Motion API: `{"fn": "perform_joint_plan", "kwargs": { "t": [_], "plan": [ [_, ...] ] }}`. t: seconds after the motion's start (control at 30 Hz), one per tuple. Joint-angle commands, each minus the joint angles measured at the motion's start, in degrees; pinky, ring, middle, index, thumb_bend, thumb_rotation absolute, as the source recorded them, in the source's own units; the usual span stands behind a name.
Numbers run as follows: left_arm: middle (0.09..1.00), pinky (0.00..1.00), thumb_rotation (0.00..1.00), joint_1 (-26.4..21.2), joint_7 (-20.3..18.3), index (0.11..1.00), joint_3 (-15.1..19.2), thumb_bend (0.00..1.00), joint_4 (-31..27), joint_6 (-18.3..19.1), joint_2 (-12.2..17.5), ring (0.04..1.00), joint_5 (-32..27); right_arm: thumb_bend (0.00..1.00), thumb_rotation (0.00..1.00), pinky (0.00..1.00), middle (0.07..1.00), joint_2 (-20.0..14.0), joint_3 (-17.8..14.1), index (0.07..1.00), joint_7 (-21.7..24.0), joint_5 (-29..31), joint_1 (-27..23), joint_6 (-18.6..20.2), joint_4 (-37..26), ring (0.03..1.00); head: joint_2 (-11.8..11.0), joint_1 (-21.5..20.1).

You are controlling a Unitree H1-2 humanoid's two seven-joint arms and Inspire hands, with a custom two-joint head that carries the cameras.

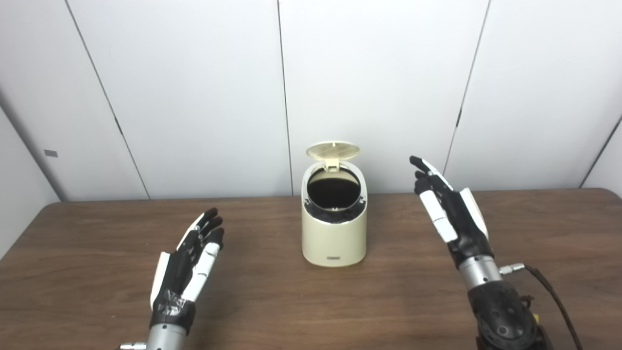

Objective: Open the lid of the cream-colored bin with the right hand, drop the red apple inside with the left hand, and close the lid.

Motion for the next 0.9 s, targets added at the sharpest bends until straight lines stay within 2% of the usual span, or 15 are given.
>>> {"fn": "perform_joint_plan", "kwargs": {
  "t": [0.0, 0.1, 0.23, 0.27, 0.37, 0.47, 0.57, 0.73, 0.87],
  "plan": [
    [0.979, 0.95, 0.86, 0.4, -0.2, 0.987, -0.4, 0.56, 0.1, -3.5, -0.7, 0.959, -0.8, 0.59, 1.00, 0.88, 0.959, -1.0, 0.7, 0.884, 0.1, -3.1, -5.0, 0.8, -1.3, 0.944, 0.0, -0.1],
    [0.998, 0.99, 0.87, 2.0, -0.7, 0.999, -0.5, 0.54, 1.6, -5.1, -1.4, 0.988, -2.2, 0.59, 1.00, 0.82, 0.896, -1.4, 1.9, 0.866, 1.5, -4.2, -9.3, 1.3, 0.3, 0.879, 0.1, -0.3],
    [1.000, 1.00, 0.86, 3.1, -1.3, 1.000, -0.3, 0.53, 3.3, -7.0, -2.0, 1.000, -3.7, 0.54, 1.00, 0.72, 0.905, -2.1, 3.1, 0.866, 2.7, -5.1, -14.1, 1.7, 3.3, 0.854, 0.2, -0.4],
    [1.000, 1.00, 0.86, 3.1, -1.3, 1.000, -0.3, 0.54, 3.6, -7.3, -2.1, 1.000, -3.6, 0.52, 0.96, 0.71, 0.913, -2.3, 3.4, 0.861, 2.9, -5.6, -15.1, 2.2, 3.9, 0.861, 0.2, -0.5],
    [1.000, 1.00, 0.85, 3.2, -0.8, 1.000, -0.6, 0.56, 3.6, -6.4, -2.1, 0.999, -2.7, 0.49, 0.96, 0.72, 0.924, -3.9, 5.6, 0.843, 4.5, -9.0, -18.1, 3.1, 5.7, 0.889, 0.2, -0.5],
    [0.991, 1.00, 0.86, 3.4, -0.6, 1.000, -1.3, 0.59, 3.3, -5.7, -1.9, 0.998, -1.0, 0.48, 0.97, 0.83, 0.920, -4.8, 7.2, 0.830, 6.4, -11.1, -20.8, 4.6, 6.8, 0.925, 0.5, -0.5],
    [0.990, 1.00, 0.86, 3.4, -0.6, 1.000, -1.5, 0.60, 3.3, -5.4, -1.9, 1.000, -0.6, 0.49, 0.96, 0.85, 0.919, -4.9, 7.8, 0.842, 7.7, -11.8, -22.2, 5.4, 7.3, 0.937, 0.5, -0.4],
    [0.974, 1.00, 0.85, 3.4, -0.4, 0.983, -1.6, 0.60, 2.8, -4.9, -2.0, 0.988, -0.6, 0.46, 0.95, 0.82, 0.880, -5.6, 9.9, 0.825, 9.5, -12.8, -23.9, 3.1, 9.3, 0.899, 0.7, 0.1],
    [0.956, 0.98, 0.82, 3.0, -0.2, 0.968, -0.8, 0.59, 2.2, -4.8, -2.4, 0.960, -2.0, 0.48, 0.96, 0.82, 0.914, -7.2, 13.1, 0.794, 10.4, -16.5, -24.1, 1.3, 9.5, 0.925, 1.0, 0.4]
  ]
}}
